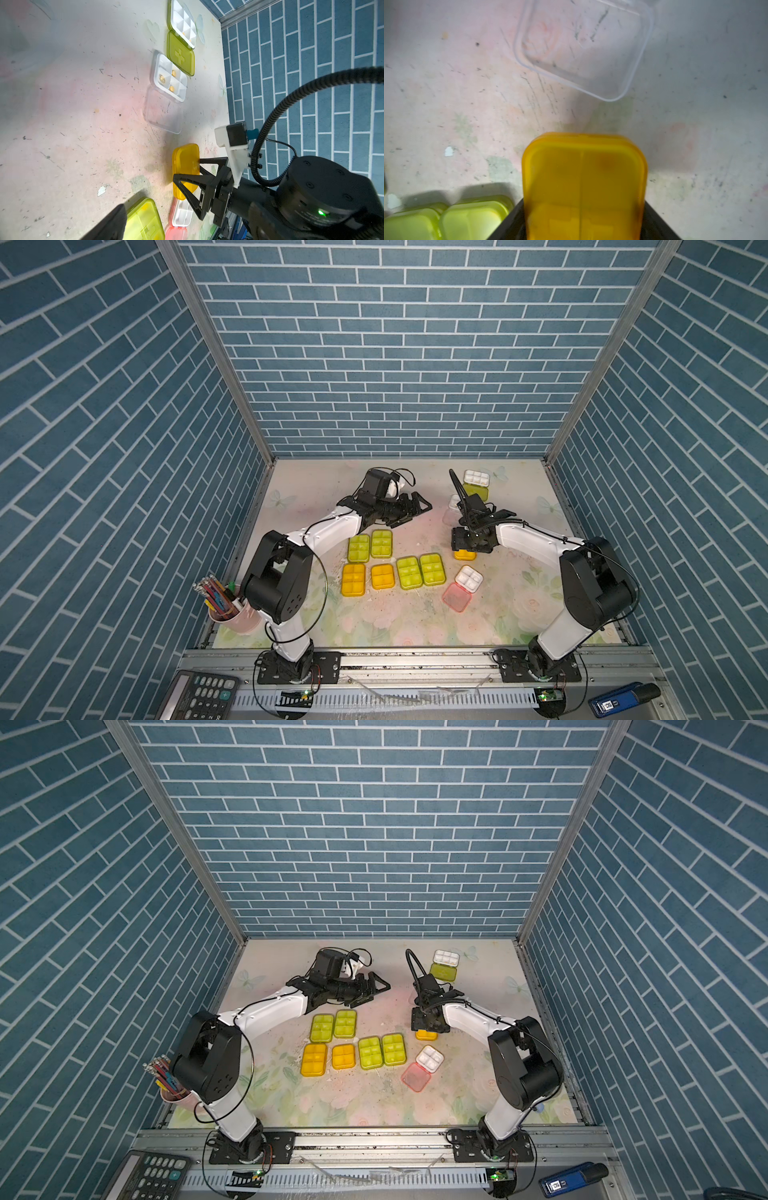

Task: Close pillboxes
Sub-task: Pick up the pillbox at the center of the board, then place the pillbox at the center of the board.

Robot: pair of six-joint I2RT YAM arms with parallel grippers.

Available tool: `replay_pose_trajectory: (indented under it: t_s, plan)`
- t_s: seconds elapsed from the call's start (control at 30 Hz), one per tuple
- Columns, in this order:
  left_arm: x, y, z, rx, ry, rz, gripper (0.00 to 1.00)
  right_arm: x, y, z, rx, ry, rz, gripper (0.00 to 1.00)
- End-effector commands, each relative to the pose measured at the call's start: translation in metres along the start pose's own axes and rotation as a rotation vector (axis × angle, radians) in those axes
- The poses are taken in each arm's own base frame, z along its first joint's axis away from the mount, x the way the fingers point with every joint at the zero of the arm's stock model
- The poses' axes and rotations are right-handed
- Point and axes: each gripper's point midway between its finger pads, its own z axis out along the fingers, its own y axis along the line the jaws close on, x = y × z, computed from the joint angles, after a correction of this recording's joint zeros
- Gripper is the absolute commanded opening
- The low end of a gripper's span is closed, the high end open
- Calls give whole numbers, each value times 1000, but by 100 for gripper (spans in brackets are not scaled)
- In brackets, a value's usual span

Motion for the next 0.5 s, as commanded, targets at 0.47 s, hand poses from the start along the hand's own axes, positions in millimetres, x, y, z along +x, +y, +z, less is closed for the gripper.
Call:
replay_pose_trajectory:
  t_s: [0.47]
  plan:
    - [-64,52,-58,-112,-220,-64,93,-34,138,22,-169,-20,-70,60]
